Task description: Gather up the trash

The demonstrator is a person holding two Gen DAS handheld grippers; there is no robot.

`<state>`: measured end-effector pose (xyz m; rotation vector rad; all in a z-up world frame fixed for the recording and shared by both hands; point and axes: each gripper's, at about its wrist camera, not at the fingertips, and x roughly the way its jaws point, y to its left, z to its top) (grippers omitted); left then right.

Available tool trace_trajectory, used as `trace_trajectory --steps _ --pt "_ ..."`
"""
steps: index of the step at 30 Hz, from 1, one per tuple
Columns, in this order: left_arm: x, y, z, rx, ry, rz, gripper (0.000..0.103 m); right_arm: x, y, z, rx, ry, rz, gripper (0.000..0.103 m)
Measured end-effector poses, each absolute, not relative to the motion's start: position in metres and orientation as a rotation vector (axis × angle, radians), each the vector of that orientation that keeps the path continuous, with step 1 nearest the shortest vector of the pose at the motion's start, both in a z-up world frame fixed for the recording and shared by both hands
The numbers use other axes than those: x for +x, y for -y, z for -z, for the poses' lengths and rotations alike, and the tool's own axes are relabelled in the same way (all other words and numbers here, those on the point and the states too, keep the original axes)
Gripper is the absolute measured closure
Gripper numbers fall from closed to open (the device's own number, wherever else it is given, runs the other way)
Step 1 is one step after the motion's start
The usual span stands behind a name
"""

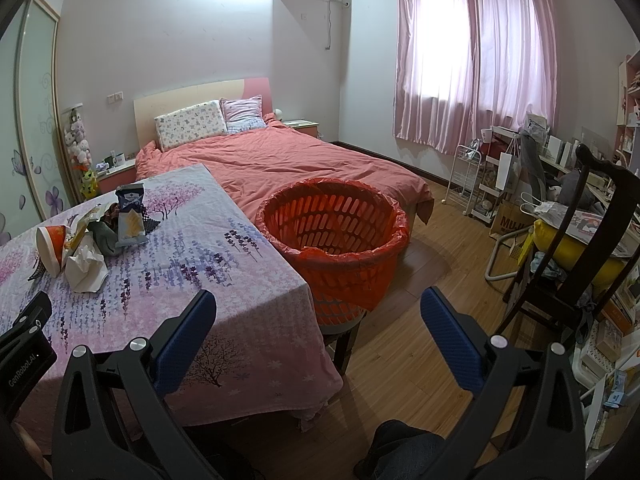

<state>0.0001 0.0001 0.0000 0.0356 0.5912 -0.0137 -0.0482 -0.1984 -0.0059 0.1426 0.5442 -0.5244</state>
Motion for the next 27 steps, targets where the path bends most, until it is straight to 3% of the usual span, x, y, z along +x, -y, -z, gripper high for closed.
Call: trace_trajectory --steps 17,27 --pt "0.006 -0.005 0.002 0.026 -0.584 0.003 0.004 -0.042 0.200 0.006 0.134 -0.533 0.518 0.002" --pt "0.064 -0.073 0.012 -0.029 -0.606 -0.131 0.004 0.017 0.180 0.008 0.106 -0.544 0.368 0.002"
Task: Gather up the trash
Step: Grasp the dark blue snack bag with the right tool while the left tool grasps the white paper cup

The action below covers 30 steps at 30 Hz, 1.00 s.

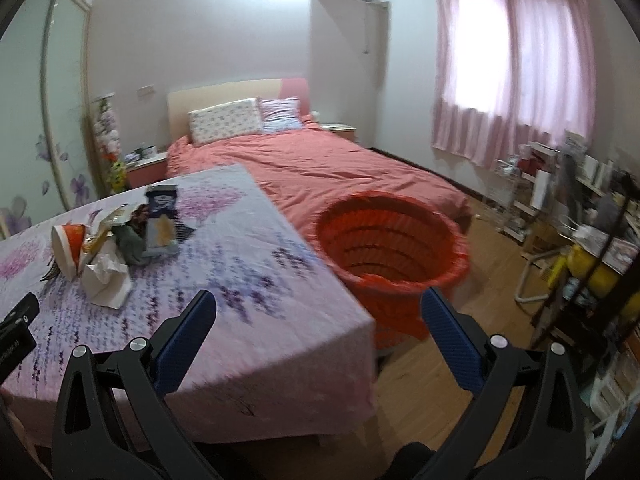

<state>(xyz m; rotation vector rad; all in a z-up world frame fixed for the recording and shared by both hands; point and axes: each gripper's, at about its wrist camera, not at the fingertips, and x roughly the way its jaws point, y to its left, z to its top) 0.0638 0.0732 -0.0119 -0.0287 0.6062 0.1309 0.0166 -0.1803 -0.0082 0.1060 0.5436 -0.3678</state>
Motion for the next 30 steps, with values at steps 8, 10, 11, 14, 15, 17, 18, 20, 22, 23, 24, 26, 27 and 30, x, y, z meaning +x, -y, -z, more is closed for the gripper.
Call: trace_trajectory --steps 8,10,11,14,15,17,18,20,22,23,24,26,27,30 --pt "0.123 -0.118 0.021 -0.010 -0.631 -0.171 0.004 0.083 0.160 0.015 0.146 -0.583 0.196 0.004" --pt "0.138 -0.126 0.025 -0.014 -0.645 -0.166 0.004 0.106 0.154 0.019 0.163 -0.605 0.142 0.011" --pt "0.144 -0.129 0.027 -0.020 -0.650 -0.160 0.004 0.114 0.152 0.020 0.174 -0.617 0.124 0.017" --pt "0.163 -0.136 0.032 -0.045 -0.661 -0.132 0.005 0.146 0.148 0.028 0.254 -0.668 0.046 0.032" --pt "0.167 -0.138 0.033 -0.049 -0.658 -0.124 0.007 0.156 0.146 0.031 0.283 -0.685 0.021 0.035" --pt "0.174 -0.140 0.033 -0.057 -0.651 -0.099 0.011 0.171 0.142 0.036 0.311 -0.712 -0.014 0.047" --pt "0.176 -0.139 0.033 -0.058 -0.649 -0.091 0.012 0.177 0.138 0.037 0.319 -0.719 -0.034 0.048" --pt "0.182 -0.139 0.033 -0.056 -0.646 -0.080 0.015 0.184 0.132 0.037 0.314 -0.714 -0.057 0.051" --pt "0.188 -0.138 0.034 -0.056 -0.648 -0.071 0.017 0.189 0.124 0.037 0.301 -0.712 -0.080 0.054" --pt "0.191 -0.138 0.035 -0.056 -0.650 -0.068 0.018 0.192 0.120 0.037 0.298 -0.714 -0.091 0.056" --pt "0.193 -0.138 0.035 -0.056 -0.653 -0.065 0.021 0.195 0.117 0.038 0.292 -0.714 -0.095 0.058" --pt "0.199 -0.136 0.037 -0.057 -0.659 -0.055 0.024 0.201 0.111 0.042 0.272 -0.723 -0.090 0.067" --pt "0.201 -0.134 0.037 -0.058 -0.661 -0.048 0.026 0.206 0.112 0.046 0.267 -0.731 -0.086 0.070" --pt "0.207 -0.132 0.039 -0.064 -0.663 -0.028 0.031 0.216 0.118 0.054 0.279 -0.755 -0.093 0.090"
